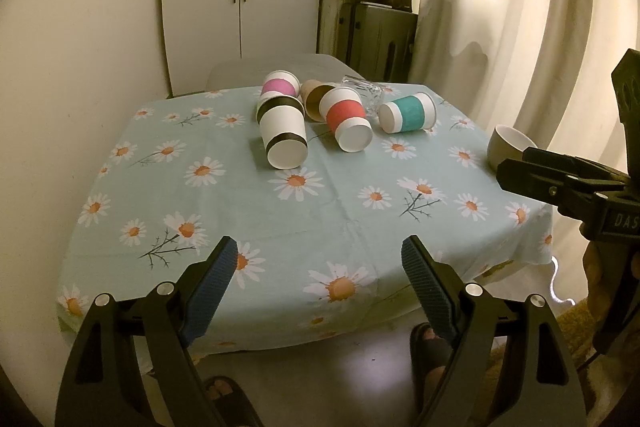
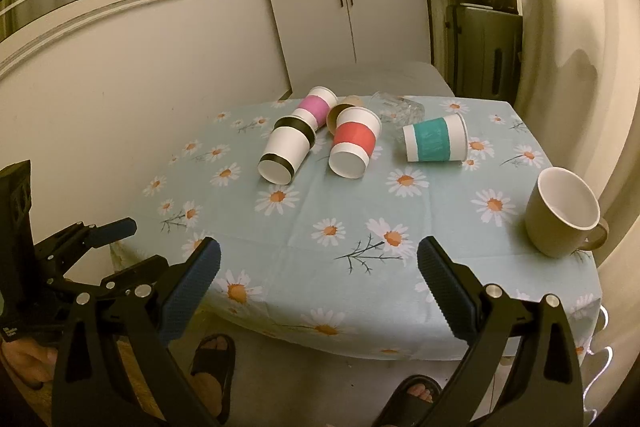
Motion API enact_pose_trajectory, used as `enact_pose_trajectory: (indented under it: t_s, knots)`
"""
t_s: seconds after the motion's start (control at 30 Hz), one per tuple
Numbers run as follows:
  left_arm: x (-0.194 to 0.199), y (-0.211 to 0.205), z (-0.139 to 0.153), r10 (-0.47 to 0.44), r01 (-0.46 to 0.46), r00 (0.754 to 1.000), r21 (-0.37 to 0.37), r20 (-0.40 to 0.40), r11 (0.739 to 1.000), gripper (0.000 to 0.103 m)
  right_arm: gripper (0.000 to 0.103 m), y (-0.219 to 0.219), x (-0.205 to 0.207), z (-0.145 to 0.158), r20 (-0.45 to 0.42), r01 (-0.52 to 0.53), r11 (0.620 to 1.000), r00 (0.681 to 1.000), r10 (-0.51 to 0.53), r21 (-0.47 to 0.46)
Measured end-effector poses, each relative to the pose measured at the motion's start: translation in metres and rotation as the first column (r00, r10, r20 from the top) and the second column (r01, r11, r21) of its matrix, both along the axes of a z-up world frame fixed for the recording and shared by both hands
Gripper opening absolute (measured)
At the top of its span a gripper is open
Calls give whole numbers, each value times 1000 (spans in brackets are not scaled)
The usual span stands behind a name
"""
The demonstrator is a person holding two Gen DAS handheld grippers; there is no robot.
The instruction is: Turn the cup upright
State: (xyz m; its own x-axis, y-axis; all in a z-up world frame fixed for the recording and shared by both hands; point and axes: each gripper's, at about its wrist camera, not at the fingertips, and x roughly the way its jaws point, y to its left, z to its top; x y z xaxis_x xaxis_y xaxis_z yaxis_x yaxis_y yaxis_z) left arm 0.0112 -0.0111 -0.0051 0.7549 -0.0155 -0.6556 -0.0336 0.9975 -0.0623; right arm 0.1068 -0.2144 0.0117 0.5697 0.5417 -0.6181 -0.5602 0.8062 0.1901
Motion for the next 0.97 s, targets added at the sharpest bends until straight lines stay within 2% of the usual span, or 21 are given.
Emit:
enact_pose_trajectory:
  t_s: [0.97]
  knots:
    - [-1, 0, 0, 2, -2, 1000, 0, 1, 1000, 82, 98, 0, 1, 1, 1, -7, 1000, 1000, 7, -2]
